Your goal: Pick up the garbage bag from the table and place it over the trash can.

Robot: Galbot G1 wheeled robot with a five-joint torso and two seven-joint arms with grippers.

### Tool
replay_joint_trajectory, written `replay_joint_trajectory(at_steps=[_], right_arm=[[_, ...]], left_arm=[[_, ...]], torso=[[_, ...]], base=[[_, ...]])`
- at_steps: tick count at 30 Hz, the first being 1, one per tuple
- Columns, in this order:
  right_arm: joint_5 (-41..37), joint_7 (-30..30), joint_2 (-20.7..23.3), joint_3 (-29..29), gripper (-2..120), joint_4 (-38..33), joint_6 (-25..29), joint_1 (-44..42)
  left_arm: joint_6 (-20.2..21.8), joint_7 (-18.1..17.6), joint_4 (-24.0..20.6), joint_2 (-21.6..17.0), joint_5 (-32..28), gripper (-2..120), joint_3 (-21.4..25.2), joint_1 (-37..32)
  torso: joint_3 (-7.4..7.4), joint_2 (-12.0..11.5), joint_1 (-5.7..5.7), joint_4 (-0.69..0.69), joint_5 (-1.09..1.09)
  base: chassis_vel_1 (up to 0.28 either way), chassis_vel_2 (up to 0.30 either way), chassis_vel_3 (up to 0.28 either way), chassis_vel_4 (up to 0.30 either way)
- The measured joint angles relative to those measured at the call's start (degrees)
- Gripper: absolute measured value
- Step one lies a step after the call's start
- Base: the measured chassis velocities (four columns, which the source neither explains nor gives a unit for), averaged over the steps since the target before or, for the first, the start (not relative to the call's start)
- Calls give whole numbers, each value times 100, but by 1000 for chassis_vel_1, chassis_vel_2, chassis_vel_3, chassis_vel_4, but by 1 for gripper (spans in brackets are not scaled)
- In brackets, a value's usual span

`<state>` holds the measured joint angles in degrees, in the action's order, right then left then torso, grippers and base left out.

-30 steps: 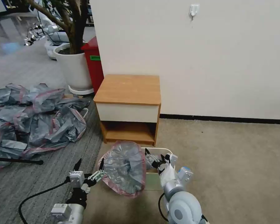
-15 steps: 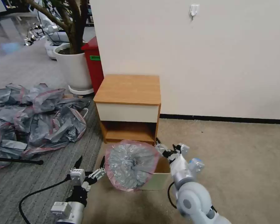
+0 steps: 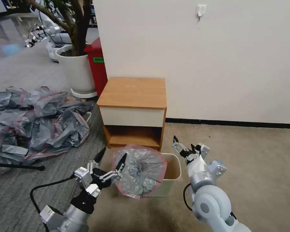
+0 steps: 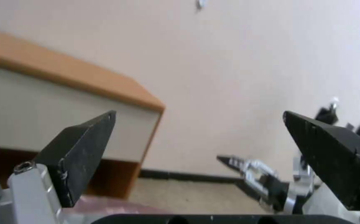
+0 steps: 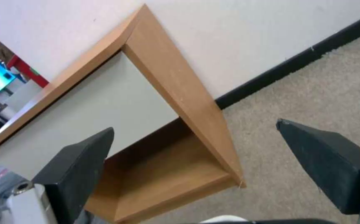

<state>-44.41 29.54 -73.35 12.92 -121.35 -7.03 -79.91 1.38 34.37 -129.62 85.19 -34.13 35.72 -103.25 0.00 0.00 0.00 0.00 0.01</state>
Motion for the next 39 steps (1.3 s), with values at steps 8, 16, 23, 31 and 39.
replay_joint_trajectory(at_steps=[8,16,23,31,39], right_arm=[[55,-4,6,156,100,-152,55,-323],[133,-36,-31,232,100,-166,151,-515],[162,-74,-63,240,99,-155,202,-560],[207,-122,-99,211,99,-106,224,-583],[226,-126,-91,214,99,-75,247,-605]], left_arm=[[656,-664,842,-212,533,100,-697,558],[1268,-1769,1011,-306,807,100,-923,722],[1496,-2137,898,-306,912,100,-906,683],[1810,-2775,932,-374,974,100,-934,798],[1893,-3022,942,-381,959,100,-991,879]], torso=[[0,0,0,0,-2],[0,0,0,0,-2],[0,0,0,0,-1],[0,0,0,0,-2],[0,0,0,0,-1]], base=[[0,0,0,0],[0,0,0,0],[0,0,0,0],[0,0,0,0],[0,0,0,0]])
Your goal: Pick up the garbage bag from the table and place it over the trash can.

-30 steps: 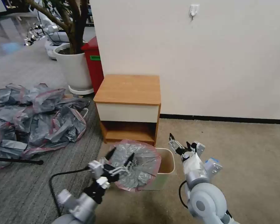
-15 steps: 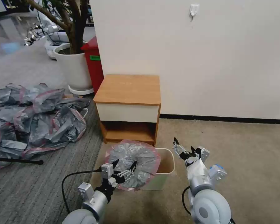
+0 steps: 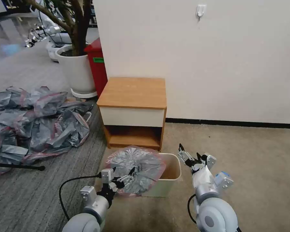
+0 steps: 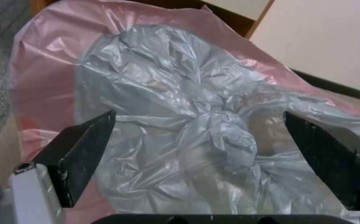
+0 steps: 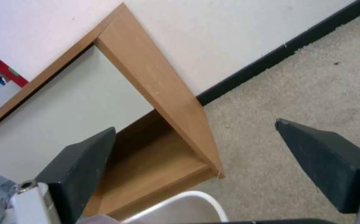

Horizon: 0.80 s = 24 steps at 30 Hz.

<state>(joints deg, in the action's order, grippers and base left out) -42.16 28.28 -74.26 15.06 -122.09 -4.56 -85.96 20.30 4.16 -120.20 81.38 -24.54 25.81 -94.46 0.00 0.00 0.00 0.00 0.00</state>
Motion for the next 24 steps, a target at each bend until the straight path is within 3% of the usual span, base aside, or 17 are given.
replay_joint_trajectory(at_steps=[5,7,8,11,21,24], right_arm=[[13,-3,12,4,98,43,26,8],[14,-4,18,8,98,56,31,9],[14,-4,44,18,97,73,41,8],[13,-4,69,39,97,85,47,8],[9,-5,78,55,96,158,59,14],[9,-5,82,59,94,183,65,22]], left_arm=[[96,-241,0,-14,-14,97,-96,94],[137,-309,0,-23,-23,91,-118,127],[305,-556,-1,-70,-159,83,-178,238],[547,-895,-21,-130,-346,82,-275,364],[863,-1408,37,-213,-652,82,-452,646],[1119,-1756,9,-232,-1002,82,-544,797]], torso=[[0,0,0,0,0],[0,0,0,0,0],[0,0,0,0,0],[0,0,0,0,0],[0,0,0,0,0],[0,0,0,0,0]], base=[[0,0,0,0],[0,0,0,0],[0,0,0,0],[0,0,0,0],[0,0,0,0],[0,0,0,0]])
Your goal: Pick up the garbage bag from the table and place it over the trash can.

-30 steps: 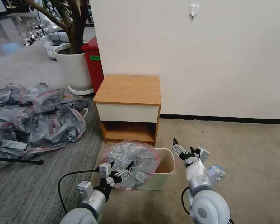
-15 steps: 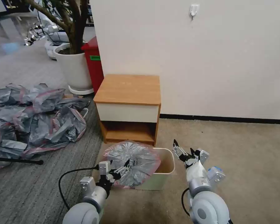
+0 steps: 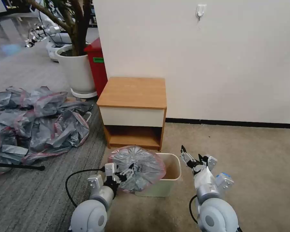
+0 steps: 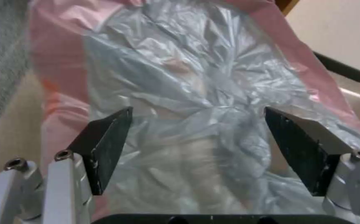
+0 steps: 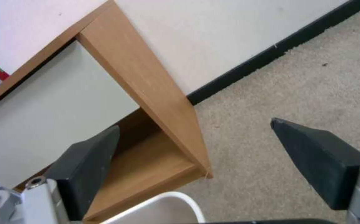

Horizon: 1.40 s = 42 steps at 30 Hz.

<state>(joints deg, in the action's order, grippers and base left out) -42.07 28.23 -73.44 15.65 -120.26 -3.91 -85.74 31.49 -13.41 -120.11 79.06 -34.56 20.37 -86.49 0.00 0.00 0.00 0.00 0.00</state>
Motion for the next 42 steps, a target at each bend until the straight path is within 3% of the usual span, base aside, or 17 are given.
replay_joint_trajectory(at_steps=[14,25,42], right_arm=[[-12,0,-4,25,87,143,18,64],[-15,1,-13,10,82,295,46,131],[11,1,-39,13,76,440,102,136]], left_arm=[[174,-351,119,-74,-123,79,-126,289],[291,-524,259,-154,-278,64,-218,507],[492,-733,441,-240,-549,63,-408,819]], torso=[[0,0,0,0,0],[0,0,0,0,0],[0,0,0,0,0]], base=[[0,0,0,0],[0,0,0,0],[0,0,0,0]])
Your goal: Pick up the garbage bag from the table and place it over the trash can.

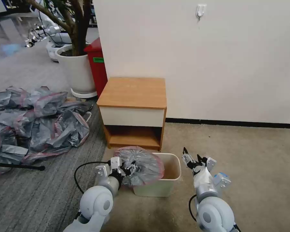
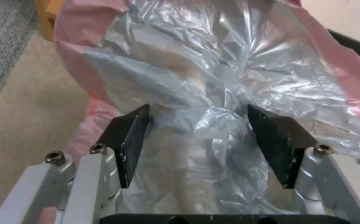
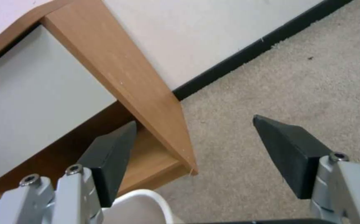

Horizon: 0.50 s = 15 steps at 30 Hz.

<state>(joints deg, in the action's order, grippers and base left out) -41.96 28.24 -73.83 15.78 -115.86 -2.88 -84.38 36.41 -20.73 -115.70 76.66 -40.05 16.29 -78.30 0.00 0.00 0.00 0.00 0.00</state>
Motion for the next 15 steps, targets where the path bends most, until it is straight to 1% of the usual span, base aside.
replay_joint_trajectory(at_steps=[9,12,15], right_arm=[[19,-2,-2,-3,71,61,38,2],[34,-5,-12,-20,71,107,54,2],[46,-6,-16,-33,71,132,65,2]], left_arm=[[69,-62,49,-43,-54,63,-57,79],[152,-162,57,-73,-138,56,-105,122],[195,-223,72,-92,-175,54,-145,156]], torso=[[0,0,0,0,0],[0,0,0,0,0],[0,0,0,0,0]], base=[[0,0,0,0],[0,0,0,0],[0,0,0,0]])
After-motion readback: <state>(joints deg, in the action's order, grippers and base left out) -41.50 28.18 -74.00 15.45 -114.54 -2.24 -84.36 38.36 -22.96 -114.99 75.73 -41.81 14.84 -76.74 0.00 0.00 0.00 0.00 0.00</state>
